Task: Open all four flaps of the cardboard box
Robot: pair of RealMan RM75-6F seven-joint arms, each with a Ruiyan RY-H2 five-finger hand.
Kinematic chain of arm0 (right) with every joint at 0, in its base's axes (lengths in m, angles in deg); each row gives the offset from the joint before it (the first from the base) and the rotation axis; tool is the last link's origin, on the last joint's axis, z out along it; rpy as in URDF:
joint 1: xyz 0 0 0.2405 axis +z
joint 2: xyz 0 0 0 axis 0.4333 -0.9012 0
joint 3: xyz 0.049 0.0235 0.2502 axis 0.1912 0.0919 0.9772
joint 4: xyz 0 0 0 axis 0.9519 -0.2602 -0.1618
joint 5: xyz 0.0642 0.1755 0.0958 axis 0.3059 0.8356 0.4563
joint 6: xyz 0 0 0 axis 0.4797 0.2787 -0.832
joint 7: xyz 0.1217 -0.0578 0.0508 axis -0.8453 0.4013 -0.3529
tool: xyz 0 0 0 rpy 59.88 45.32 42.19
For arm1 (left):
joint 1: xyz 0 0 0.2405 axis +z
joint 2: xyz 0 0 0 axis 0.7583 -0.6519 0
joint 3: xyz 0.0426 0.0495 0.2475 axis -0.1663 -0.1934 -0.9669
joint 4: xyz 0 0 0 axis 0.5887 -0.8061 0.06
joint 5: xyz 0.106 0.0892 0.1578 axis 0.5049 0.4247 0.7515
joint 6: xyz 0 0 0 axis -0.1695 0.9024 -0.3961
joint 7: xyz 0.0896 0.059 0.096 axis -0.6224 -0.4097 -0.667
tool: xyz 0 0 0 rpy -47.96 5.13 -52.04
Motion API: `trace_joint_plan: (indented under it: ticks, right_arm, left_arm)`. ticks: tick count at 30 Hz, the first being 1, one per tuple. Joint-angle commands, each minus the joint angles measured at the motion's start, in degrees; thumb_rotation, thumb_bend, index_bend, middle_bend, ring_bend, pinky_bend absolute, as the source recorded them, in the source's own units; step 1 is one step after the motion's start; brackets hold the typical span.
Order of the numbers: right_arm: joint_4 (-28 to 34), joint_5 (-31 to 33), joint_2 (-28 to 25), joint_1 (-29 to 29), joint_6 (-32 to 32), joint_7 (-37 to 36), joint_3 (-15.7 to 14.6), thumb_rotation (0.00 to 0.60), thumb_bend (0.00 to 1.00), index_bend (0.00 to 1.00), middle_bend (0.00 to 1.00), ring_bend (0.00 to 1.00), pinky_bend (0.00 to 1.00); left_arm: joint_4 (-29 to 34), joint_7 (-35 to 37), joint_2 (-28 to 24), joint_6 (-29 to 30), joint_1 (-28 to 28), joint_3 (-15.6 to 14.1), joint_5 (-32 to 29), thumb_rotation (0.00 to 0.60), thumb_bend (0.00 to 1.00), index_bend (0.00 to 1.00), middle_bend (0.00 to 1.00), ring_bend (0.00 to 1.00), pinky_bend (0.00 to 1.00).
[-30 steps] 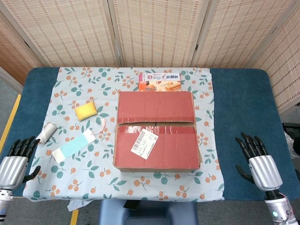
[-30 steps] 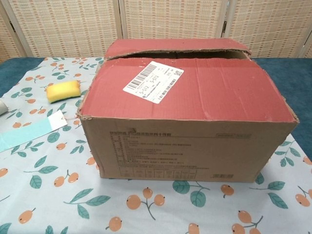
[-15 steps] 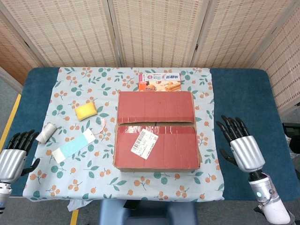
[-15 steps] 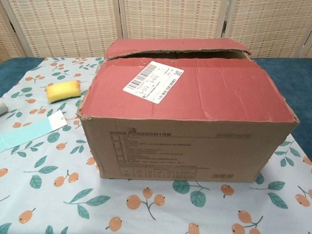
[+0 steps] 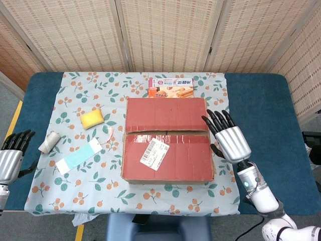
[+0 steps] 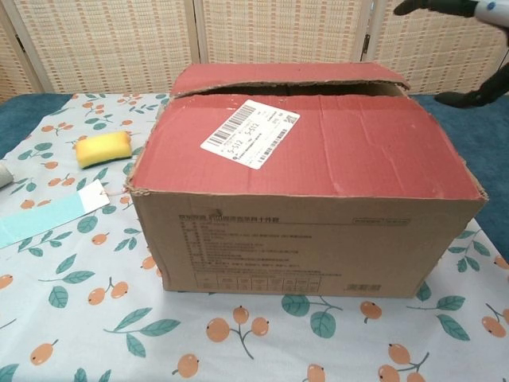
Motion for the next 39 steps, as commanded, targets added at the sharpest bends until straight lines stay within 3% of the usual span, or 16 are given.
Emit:
trace_joint_plan:
  ticks: [1, 7, 22, 32, 36, 39]
  right_arm:
    - [-2.99, 2.7, 2.62, 3.6, 3.19, -0.44, 1.43, 0.6, 0.38, 0.01, 0.0, 0.0, 0.0]
    - [-6.13, 6.41, 4.97, 8.0, 5.61, 0.2, 2.44, 0.6, 0.38, 0.01, 0.0, 0.0, 0.0]
    - [-16.33, 14.27, 10.1, 16.15, 7.03, 2.64, 3.82, 0.6, 0.38, 0.01, 0.0, 0.0, 0.0]
    - [-16.99, 14.51, 7.22, 18.63, 7.83, -1.7, 5.93, 0.6, 0.38, 0.01, 0.0, 0.0, 0.0]
    - [-17.57, 16.18, 5.6, 20.32, 8.84, -1.91, 7.18, 0.6, 0.38, 0.01, 0.0, 0.0, 0.0]
    - [-18.76, 18.33, 4.63, 22.04, 9.68, -1.85, 8.53, 0.6, 0.38, 0.01, 0.0, 0.0, 0.0]
  left_arm:
    - [-1.31, 7.79, -1.94, -2.12, -0.74, -0.32, 0.45, 0.6, 0.38, 0.02, 0.1, 0.11, 0.11]
    - [-3.53, 4.24, -0.05, -1.43, -0.67, 1.49, -3.31, 0.6, 0.39, 0.0, 0.1, 0.12, 0.11]
    - [-3.48, 5.46, -0.76, -3.82, -0.66, 2.72, -7.54, 0.6, 0.39, 0.0, 0.1, 0.12, 0.12]
    - [-4.47, 6.74, -1.43, -7.03, -1.3, 2.62, -8.98, 0.6, 0.39, 0.0, 0.1, 0.12, 0.12]
    - [-4.81, 6.89, -1.39, -7.45, -1.51, 2.79, -9.34, 0.6, 0.39, 0.02, 0.1, 0.12, 0.02]
    - [-5.09, 7.15, -1.38, -7.96, -1.64, 2.77, -9.53, 0.6, 0.39, 0.03, 0.1, 0.12, 0.02]
